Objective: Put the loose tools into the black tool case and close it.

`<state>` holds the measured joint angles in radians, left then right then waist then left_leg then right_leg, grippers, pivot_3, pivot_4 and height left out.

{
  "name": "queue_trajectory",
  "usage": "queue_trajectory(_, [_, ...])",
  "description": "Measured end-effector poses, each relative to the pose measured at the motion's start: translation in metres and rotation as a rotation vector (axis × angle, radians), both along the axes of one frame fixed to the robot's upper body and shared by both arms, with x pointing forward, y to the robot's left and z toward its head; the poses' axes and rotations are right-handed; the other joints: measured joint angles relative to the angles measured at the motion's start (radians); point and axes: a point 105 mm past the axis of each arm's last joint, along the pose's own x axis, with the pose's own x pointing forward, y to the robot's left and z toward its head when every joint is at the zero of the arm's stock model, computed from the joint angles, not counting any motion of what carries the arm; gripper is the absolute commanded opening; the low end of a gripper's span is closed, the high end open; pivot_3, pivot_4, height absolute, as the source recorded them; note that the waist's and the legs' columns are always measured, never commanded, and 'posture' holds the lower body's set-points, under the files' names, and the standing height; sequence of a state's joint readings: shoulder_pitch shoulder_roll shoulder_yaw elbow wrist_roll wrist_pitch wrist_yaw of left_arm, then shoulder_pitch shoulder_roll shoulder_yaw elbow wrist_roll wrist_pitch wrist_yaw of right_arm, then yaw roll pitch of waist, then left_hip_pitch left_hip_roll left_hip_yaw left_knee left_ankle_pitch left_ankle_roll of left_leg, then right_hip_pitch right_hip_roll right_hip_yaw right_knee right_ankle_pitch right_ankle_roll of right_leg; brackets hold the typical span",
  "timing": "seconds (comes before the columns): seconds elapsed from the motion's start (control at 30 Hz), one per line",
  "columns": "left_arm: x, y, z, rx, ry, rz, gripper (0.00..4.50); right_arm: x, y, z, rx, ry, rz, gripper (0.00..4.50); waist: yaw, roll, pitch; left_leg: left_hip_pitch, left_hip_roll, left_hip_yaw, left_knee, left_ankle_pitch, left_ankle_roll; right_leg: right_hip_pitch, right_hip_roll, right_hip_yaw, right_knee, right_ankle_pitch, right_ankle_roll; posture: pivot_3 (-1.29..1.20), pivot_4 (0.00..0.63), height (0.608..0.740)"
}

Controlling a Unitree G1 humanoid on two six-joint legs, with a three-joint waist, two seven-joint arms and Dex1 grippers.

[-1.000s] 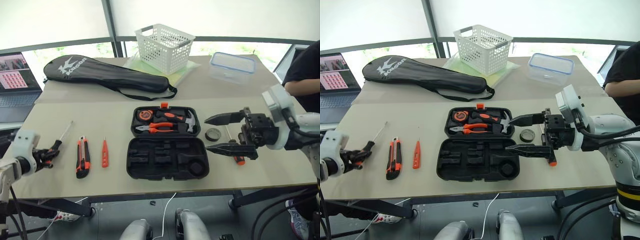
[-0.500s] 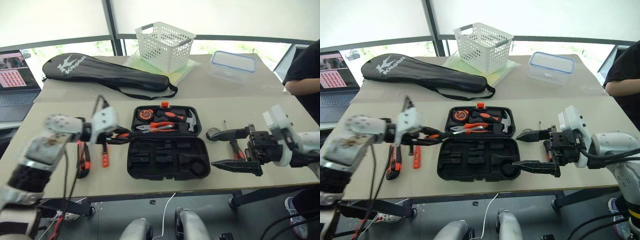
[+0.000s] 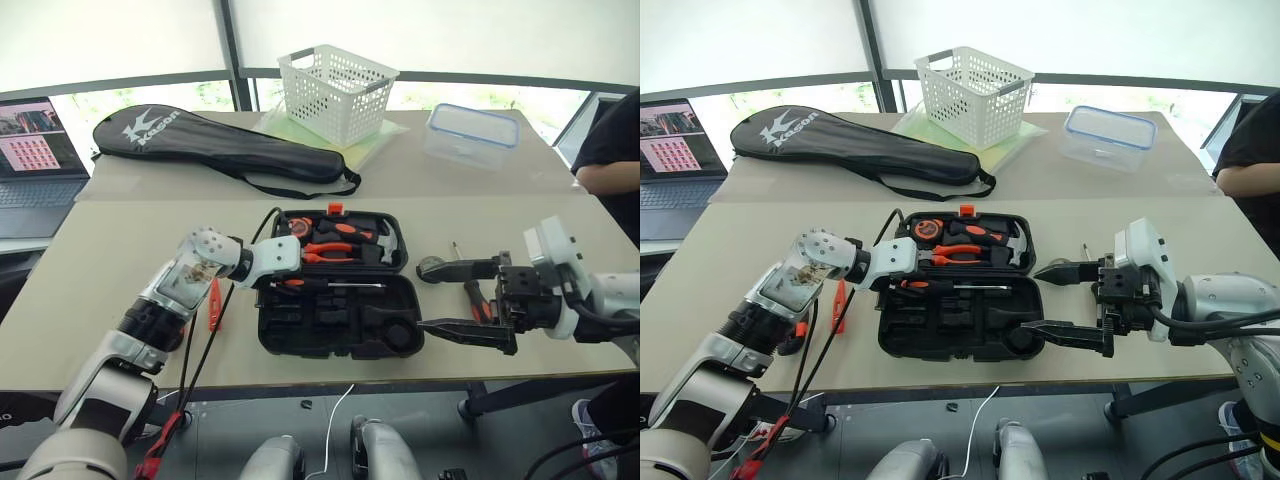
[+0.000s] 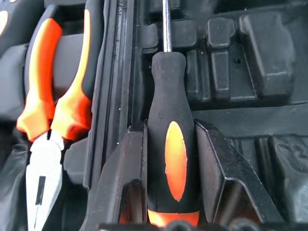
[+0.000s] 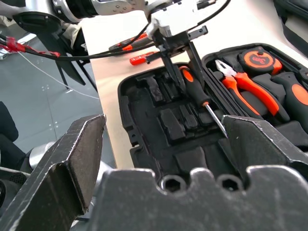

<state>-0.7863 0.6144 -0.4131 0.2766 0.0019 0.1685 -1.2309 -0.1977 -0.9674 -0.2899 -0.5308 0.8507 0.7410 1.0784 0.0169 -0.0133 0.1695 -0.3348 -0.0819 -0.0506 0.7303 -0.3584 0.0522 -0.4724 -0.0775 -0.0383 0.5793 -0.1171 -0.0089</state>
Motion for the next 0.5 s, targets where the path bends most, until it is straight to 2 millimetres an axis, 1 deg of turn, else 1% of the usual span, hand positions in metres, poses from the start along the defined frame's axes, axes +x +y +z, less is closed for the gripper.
queue_trajectory(0.1, [-0.001, 0.001, 0.001, 0.006, -0.003, -0.013, 0.89, 0.001, 0.000, 0.001, 0.004, -0.003, -0.008, 4.50, 0.000, 0.000, 0.000, 0.000, 0.000, 0.000, 0.000, 0.000, 0.000, 0.000, 0.000, 0.000, 0.000, 0.000, 0.000, 0.00, 0.150, 0.740])
queue_trajectory(0.17, [-0.001, 0.001, 0.001, 0.007, 0.000, -0.016, 1.90, 0.002, 0.001, 0.003, 0.008, -0.014, -0.006, 4.50, -0.001, 0.000, 0.000, 0.000, 0.000, 0.000, 0.000, 0.000, 0.000, 0.000, 0.000, 0.000, 0.000, 0.000, 0.000, 0.00, 0.150, 0.740])
queue_trajectory(0.2, [-0.002, 0.001, 0.001, 0.009, 0.001, -0.017, 2.08, 0.002, 0.002, 0.004, 0.010, -0.018, -0.005, 4.50, -0.001, 0.000, 0.000, 0.000, 0.000, 0.000, 0.000, 0.000, 0.000, 0.000, 0.000, 0.000, 0.000, 0.000, 0.000, 0.00, 0.150, 0.740])
queue_trajectory(0.3, [-0.004, -0.001, 0.001, 0.008, 0.015, -0.027, 3.18, 0.002, 0.003, 0.005, 0.015, -0.018, 0.001, 4.50, 0.001, 0.000, 0.000, 0.000, 0.000, 0.000, 0.001, 0.000, 0.000, 0.000, 0.000, 0.000, 0.000, 0.000, 0.000, 0.00, 0.150, 0.740])
queue_trajectory(0.33, [-0.004, -0.004, 0.003, 0.003, 0.013, -0.028, 3.47, 0.002, 0.003, 0.006, 0.016, -0.020, 0.003, 4.50, 0.004, 0.000, 0.000, 0.000, 0.000, 0.000, 0.001, 0.000, 0.000, 0.000, 0.000, 0.000, 0.000, 0.000, 0.000, 0.00, 0.150, 0.740])
queue_trajectory(0.4, [-0.003, -0.010, 0.008, -0.013, 0.002, -0.029, 3.47, 0.002, 0.003, 0.006, 0.016, -0.021, 0.006, 4.50, 0.009, 0.000, 0.000, -0.001, -0.001, 0.000, 0.001, 0.000, 0.001, 0.000, 0.001, 0.000, 0.000, 0.001, 0.001, 0.00, 0.150, 0.740])
queue_trajectory(0.47, [0.000, -0.013, 0.020, -0.036, -0.023, -0.018, 3.47, 0.002, 0.004, 0.006, 0.016, -0.020, 0.007, 4.50, 0.009, 0.000, 0.000, -0.001, -0.002, 0.000, 0.001, 0.000, 0.002, 0.000, 0.001, 0.000, 0.000, 0.001, 0.002, 0.00, 0.150, 0.740])
queue_trajectory(0.5, [0.002, -0.013, 0.027, -0.050, -0.041, -0.010, 3.22, 0.003, 0.004, 0.006, 0.017, -0.018, 0.007, 4.50, 0.009, 0.000, 0.000, 0.000, -0.002, 0.000, 0.001, 0.000, 0.002, 0.000, 0.000, 0.000, 0.000, 0.001, 0.002, 0.00, 0.150, 0.740])
